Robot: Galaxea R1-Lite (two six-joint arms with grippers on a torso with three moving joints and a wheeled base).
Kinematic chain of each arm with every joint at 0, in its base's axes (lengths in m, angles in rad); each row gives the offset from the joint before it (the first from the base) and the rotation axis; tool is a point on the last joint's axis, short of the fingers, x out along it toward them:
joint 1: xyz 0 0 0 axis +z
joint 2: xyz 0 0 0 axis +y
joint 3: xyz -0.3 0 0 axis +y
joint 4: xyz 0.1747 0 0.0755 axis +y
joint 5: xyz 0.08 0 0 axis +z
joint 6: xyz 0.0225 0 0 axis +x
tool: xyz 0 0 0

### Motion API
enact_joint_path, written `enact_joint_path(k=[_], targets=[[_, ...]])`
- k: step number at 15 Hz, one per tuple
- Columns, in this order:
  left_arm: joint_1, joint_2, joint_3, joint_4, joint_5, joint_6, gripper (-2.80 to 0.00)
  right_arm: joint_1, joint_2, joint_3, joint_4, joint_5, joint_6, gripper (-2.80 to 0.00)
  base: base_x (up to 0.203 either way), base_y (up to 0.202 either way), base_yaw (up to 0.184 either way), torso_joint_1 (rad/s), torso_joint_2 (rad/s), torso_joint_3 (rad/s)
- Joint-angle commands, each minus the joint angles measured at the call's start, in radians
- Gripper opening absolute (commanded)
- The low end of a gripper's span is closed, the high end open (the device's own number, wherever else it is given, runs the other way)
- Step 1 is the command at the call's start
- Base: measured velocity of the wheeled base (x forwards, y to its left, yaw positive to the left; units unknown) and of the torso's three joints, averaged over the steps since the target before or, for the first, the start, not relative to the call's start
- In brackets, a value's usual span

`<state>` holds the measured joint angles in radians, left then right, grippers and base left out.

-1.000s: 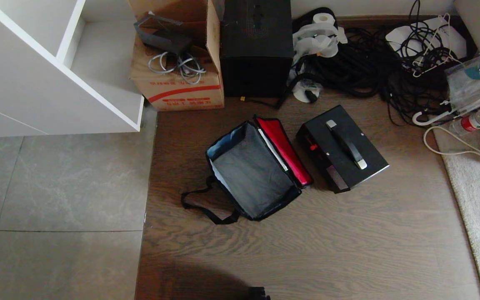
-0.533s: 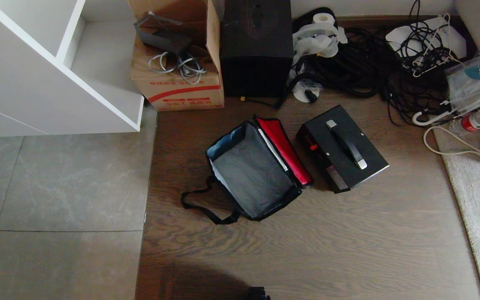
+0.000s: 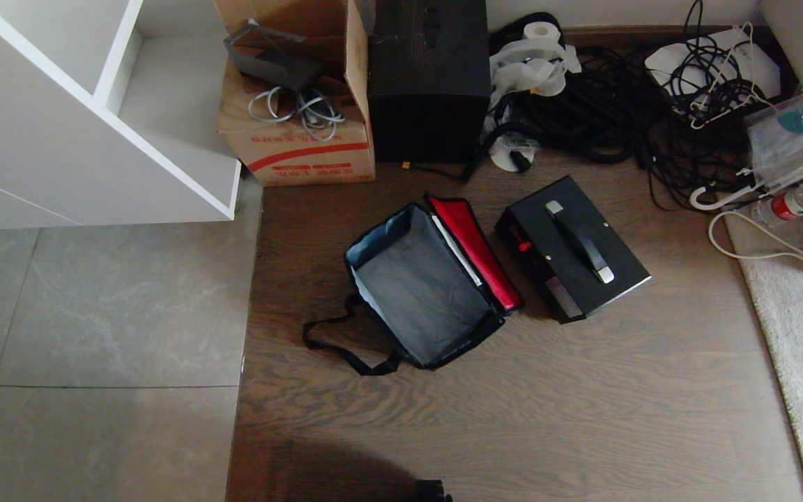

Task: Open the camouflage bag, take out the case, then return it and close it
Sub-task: Grip the handle again

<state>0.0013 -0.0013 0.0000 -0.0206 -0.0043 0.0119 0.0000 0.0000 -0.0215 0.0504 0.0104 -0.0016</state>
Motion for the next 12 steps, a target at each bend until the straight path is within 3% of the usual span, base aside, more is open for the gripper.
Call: enact_joint_path(k=[1, 12], targets=[[0.0, 0.001, 0.009, -0.001, 0.0, 0.0, -2.8, 0.0, 0.002, 0.0, 0.0, 0.0, 0.0, -2.8, 0.0, 0.0, 0.0, 0.0, 0.0, 0.0], [0.0, 0.001, 0.009, -0.001, 0.0, 0.0, -2.8, 0.0, 0.002, 0.0, 0.0, 0.0, 0.0, -2.8, 0.0, 0.0, 0.0, 0.0, 0.0, 0.0]])
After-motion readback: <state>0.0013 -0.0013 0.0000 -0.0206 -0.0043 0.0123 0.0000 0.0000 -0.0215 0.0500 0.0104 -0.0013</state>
